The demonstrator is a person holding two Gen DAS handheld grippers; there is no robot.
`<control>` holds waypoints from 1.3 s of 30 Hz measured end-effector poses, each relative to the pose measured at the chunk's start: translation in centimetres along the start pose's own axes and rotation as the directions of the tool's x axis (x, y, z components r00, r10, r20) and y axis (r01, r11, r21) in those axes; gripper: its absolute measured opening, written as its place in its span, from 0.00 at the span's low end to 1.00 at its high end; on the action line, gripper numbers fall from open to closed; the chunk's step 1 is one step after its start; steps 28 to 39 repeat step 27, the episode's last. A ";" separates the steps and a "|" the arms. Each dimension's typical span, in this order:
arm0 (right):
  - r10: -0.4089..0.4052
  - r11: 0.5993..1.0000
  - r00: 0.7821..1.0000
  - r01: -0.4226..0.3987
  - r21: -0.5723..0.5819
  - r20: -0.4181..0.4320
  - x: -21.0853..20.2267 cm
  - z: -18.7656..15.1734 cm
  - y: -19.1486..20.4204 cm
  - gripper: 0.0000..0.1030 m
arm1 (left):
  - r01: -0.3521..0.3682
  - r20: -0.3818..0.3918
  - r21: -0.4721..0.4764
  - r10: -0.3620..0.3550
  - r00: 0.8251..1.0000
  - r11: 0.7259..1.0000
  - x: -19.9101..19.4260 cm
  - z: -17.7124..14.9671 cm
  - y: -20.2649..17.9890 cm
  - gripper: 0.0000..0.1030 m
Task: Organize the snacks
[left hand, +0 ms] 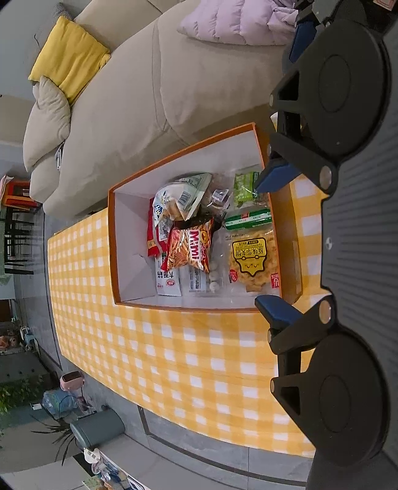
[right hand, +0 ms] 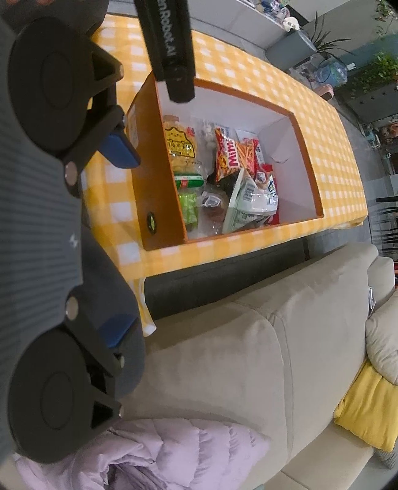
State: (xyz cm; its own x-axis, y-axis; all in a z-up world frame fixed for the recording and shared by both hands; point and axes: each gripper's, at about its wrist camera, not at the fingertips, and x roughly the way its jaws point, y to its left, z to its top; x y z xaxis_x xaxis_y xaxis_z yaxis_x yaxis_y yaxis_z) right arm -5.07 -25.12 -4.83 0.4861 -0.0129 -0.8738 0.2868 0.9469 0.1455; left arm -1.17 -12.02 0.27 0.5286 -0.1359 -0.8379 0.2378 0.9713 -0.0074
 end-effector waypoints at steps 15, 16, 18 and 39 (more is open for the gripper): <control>-0.002 1.000 1.000 0.002 0.004 0.023 -0.5 0.0 0.0 0.95 | 0.007 -0.016 0.001 -0.007 1.000 1.000 0.2 -0.5 0.1 0.87; -0.002 1.000 1.000 0.002 0.003 0.023 -0.5 0.0 0.0 0.95 | 0.006 -0.017 -0.001 -0.006 1.000 1.000 0.2 -0.5 0.1 0.87; -0.002 1.000 1.000 0.002 0.002 0.023 -0.5 -0.1 0.0 0.95 | 0.006 -0.017 0.003 -0.006 1.000 1.000 0.2 -0.6 0.0 0.87; -0.004 1.000 1.000 0.004 0.000 0.024 -0.5 -0.1 0.0 0.95 | 0.013 -0.025 0.010 -0.012 1.000 1.000 0.2 -0.7 0.0 0.87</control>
